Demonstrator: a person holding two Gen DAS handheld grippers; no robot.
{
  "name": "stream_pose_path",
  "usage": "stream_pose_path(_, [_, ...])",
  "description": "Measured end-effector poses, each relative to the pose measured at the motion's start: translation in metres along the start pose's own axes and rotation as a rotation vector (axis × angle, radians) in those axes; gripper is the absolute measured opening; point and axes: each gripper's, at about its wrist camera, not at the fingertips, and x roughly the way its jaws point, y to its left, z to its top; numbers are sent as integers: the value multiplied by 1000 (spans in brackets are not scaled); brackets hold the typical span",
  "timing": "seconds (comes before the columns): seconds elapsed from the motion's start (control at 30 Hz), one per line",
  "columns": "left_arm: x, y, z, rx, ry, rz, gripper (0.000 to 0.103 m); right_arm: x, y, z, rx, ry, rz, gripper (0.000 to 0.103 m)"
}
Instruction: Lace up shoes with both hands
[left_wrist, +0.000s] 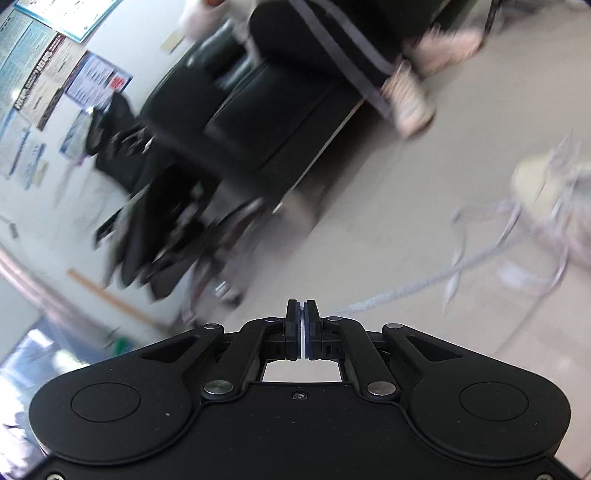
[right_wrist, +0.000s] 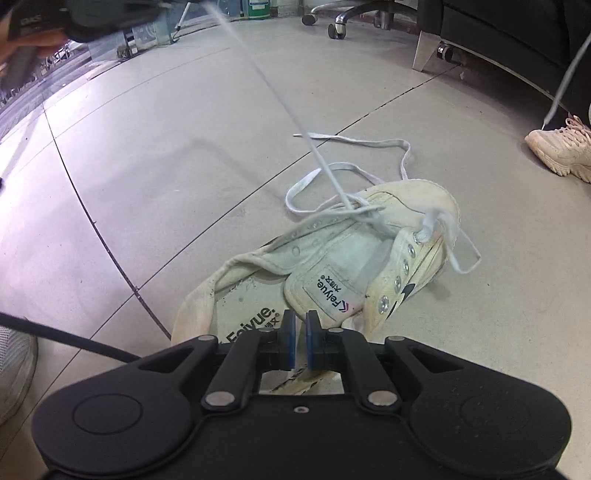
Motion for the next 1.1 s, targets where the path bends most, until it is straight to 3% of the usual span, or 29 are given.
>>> stream_pose_path(0.1, [-2, 7, -27, 50, 95, 31, 2, 1, -2, 2, 10, 4, 4, 4])
stream_pose_path(0.23, [0, 5, -60, 71, 216, 18, 2, 2, -4, 5, 20, 13, 10, 4])
stream_pose_path(0.43, [6, -2, -117, 8, 420, -37, 2, 4, -3, 9, 14, 25, 6, 4])
stream_pose_path(0.67, [18, -10, -155, -6, 543, -82, 2, 3, -4, 10, 12, 29, 2, 4])
stream_pose_path(0.9, [25, -17, -190, 2, 617, -82, 2, 3, -3, 11, 5, 32, 0, 4])
stream_pose_path(1.03, [35, -23, -193, -2, 644, -108, 3, 4, -3, 11, 0, 35, 0, 4])
stream_pose_path(1.1, [42, -20, -197, -77, 688, -119, 3, 5, -4, 12, 4, 37, 2, 4])
